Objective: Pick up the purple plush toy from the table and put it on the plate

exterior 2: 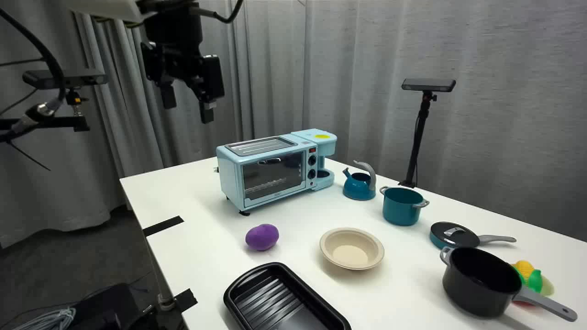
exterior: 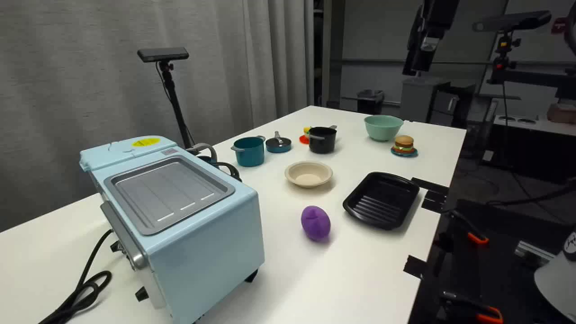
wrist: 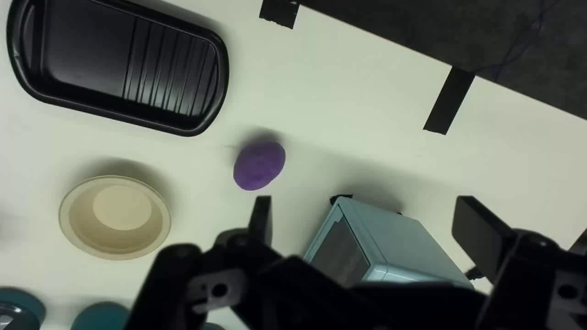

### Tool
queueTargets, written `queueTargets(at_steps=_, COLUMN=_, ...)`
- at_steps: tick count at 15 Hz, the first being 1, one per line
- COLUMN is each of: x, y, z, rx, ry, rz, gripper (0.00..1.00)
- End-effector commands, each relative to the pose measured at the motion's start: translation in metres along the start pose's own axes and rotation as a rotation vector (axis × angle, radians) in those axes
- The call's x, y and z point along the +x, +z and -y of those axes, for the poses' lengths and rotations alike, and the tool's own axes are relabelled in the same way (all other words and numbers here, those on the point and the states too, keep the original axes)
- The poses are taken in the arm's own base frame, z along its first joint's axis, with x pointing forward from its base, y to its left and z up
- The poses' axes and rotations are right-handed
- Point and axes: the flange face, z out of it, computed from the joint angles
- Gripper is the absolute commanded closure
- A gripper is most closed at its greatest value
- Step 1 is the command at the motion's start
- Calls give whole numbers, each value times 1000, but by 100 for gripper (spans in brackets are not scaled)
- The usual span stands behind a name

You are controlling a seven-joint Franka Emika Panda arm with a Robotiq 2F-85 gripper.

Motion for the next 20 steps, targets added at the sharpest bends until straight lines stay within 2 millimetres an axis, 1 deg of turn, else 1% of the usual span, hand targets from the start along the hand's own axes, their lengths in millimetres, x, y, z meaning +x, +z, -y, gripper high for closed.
queueTargets(at_steps=1, x=1, y=0, z=0, rx=0, ry=1, rz=3, gripper=0)
queueTargets(at_steps=13, x=1, y=0, z=0, rx=0, ry=1, rz=3, gripper=0)
queueTargets(at_steps=15, x=9, y=9, z=-10, rx=-8, ry=11, rz=13, gripper=0)
queueTargets(at_steps=17, x=19, y=22, z=-23, rx=-25, ry=19, rz=22, gripper=0)
queueTargets(at_steps=20, x=36, y=55, z=-47, rx=-29, ry=20, rz=47, gripper=0)
